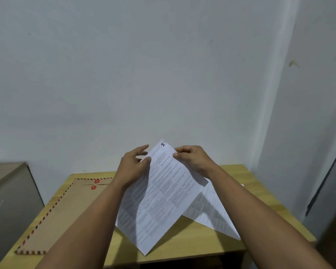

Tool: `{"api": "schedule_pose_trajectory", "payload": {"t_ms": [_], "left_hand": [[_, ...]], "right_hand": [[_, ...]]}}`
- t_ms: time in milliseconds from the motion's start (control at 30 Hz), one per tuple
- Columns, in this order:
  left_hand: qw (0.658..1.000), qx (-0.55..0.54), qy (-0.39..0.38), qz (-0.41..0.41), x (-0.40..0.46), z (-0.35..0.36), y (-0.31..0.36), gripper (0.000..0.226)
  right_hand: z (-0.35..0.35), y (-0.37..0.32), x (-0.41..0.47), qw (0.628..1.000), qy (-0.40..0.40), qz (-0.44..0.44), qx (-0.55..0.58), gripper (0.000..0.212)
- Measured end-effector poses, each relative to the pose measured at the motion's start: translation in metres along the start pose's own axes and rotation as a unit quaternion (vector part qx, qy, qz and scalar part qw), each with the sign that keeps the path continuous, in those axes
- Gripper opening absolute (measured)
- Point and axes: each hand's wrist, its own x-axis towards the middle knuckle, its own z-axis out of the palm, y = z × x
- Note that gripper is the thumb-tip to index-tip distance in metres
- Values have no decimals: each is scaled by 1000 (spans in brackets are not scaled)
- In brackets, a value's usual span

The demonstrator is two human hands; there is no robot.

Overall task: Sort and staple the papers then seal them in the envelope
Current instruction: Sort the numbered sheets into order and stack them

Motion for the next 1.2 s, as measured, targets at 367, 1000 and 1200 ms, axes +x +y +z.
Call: {"api": "schedule_pose_trajectory", "payload": {"t_ms": [367,1000,1200], "left_hand": [[993,60,-72,-74,-9,43,-91,43],[991,25,-75,-104,81,89,-199,33],[989,-2,-94,-114,88,101,-207,32]], "right_hand": [[-8,114,25,979,33,87,-183,24],[-113,189,177,798,25,248,-549,70],[-119,199,195,807,17,213,-551,66]]}}
